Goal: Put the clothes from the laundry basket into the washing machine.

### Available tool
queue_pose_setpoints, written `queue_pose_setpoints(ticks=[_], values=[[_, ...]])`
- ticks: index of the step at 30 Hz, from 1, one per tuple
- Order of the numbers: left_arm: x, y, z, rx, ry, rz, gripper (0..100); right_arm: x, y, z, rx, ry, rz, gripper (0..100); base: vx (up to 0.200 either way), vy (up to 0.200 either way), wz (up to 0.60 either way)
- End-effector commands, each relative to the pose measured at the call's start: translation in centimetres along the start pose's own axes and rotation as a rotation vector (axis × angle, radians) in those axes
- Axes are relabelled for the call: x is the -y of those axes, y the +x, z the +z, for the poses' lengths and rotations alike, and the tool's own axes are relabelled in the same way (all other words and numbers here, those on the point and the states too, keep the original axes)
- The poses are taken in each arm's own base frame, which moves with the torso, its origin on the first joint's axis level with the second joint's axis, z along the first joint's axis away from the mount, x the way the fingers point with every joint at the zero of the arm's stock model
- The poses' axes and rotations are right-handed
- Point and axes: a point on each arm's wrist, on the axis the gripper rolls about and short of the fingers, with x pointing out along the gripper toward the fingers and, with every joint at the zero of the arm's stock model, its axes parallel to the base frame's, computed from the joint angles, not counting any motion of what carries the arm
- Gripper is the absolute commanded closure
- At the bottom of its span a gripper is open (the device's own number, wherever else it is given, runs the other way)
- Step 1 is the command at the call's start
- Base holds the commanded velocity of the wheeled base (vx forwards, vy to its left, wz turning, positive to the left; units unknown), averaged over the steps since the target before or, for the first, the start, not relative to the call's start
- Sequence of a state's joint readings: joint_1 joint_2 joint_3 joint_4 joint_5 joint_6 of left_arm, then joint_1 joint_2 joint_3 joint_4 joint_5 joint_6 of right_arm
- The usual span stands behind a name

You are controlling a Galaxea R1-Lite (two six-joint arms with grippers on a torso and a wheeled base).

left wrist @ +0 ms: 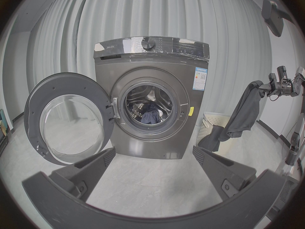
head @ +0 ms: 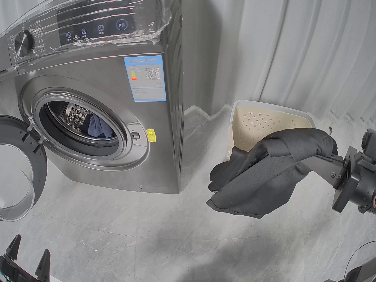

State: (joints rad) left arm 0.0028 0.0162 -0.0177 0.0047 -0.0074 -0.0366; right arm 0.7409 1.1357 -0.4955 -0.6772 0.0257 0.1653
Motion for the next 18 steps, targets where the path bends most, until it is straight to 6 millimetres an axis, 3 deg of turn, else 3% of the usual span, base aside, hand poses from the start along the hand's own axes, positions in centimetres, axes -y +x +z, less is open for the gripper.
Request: queue_pose_setpoints(ticks=[1,18], values=[[0.0,0.0,-0.5,-0.001,0.001,0.000,0,-0.2,0.1,0.0,-0.004,-0.004,0.012,100,0.000,0.200,0.00],[0.0,0.0,-0.5,-0.001,0.009,0.000,0,0.3,0.2,0.8,0.061,-0.001,-0.014,100,0.000,0.200,0.00]])
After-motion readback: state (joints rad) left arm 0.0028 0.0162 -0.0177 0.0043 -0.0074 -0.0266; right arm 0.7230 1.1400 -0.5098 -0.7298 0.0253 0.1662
